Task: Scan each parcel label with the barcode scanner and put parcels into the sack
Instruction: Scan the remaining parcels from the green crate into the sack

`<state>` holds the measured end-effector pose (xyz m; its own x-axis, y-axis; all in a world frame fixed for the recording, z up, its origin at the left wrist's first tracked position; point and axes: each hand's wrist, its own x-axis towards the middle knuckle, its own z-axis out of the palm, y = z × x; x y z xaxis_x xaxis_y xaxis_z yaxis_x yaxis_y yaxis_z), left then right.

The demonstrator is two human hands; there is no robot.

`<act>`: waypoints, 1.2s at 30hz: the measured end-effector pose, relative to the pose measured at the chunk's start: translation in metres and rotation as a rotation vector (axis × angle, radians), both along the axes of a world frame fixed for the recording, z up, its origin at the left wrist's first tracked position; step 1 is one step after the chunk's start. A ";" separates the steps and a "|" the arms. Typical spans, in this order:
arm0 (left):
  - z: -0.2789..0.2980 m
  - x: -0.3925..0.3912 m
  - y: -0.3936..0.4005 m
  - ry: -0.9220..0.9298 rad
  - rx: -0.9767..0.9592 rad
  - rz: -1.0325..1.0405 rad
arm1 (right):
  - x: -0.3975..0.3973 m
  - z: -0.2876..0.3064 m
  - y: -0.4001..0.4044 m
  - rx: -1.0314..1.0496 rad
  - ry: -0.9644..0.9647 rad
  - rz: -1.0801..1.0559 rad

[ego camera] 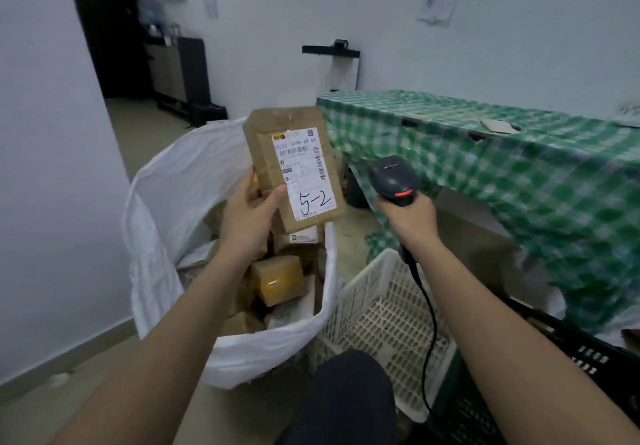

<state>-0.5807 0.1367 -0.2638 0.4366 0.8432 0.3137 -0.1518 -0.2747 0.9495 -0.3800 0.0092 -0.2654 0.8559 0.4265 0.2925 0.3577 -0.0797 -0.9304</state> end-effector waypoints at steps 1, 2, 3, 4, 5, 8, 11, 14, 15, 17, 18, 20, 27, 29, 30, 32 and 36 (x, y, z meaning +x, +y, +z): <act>-0.001 -0.010 0.011 0.002 -0.006 0.045 | -0.001 0.000 0.009 -0.001 0.005 0.003; -0.002 -0.020 0.022 0.010 -0.014 0.093 | -0.001 -0.001 0.016 -0.005 0.013 -0.002; -0.006 -0.026 0.034 0.017 -0.031 0.143 | -0.001 -0.003 0.022 -0.010 0.022 -0.009; -0.011 -0.030 0.046 0.037 -0.049 0.196 | 0.000 -0.005 0.026 -0.007 0.031 -0.013; -0.016 -0.031 0.058 0.068 -0.070 0.249 | 0.003 -0.009 0.029 0.000 0.039 -0.010; -0.031 -0.018 0.088 0.187 -0.147 0.281 | 0.012 -0.020 0.030 -0.012 0.076 -0.007; -0.040 0.005 0.100 0.390 -0.225 0.020 | 0.030 -0.037 0.025 -0.072 0.100 -0.033; -0.040 0.023 0.099 0.542 -0.135 -0.115 | 0.047 -0.051 0.017 -0.139 0.097 -0.072; -0.041 0.027 0.098 0.534 -0.085 -0.104 | 0.052 -0.054 0.014 -0.150 0.097 -0.082; -0.040 0.032 0.094 0.494 0.033 -0.077 | 0.059 -0.060 0.006 -0.178 0.095 -0.104; -0.039 0.034 0.089 0.454 0.065 -0.070 | 0.061 -0.062 0.001 -0.188 0.097 -0.117; -0.034 0.039 0.075 0.358 0.102 -0.063 | 0.068 -0.069 -0.009 -0.204 0.105 -0.140; -0.010 0.076 -0.013 0.212 0.306 -0.219 | 0.080 -0.083 -0.063 -0.203 0.193 -0.202; -0.011 0.096 -0.041 0.216 0.318 -0.297 | 0.082 -0.083 -0.085 -0.184 0.211 -0.217; -0.013 0.108 -0.055 0.225 0.323 -0.341 | 0.083 -0.082 -0.098 -0.166 0.219 -0.224; -0.020 0.134 -0.083 0.254 0.322 -0.425 | 0.085 -0.081 -0.127 -0.128 0.232 -0.233; -0.050 0.190 -0.138 0.336 0.302 -0.558 | 0.099 -0.095 -0.188 -0.053 0.256 -0.318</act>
<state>-0.3906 -0.0012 -0.3138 0.8911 0.3641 0.2709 -0.0587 -0.4994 0.8644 -0.2811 -0.1784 -0.3600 0.9897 0.1379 0.0376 0.0650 -0.1995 -0.9777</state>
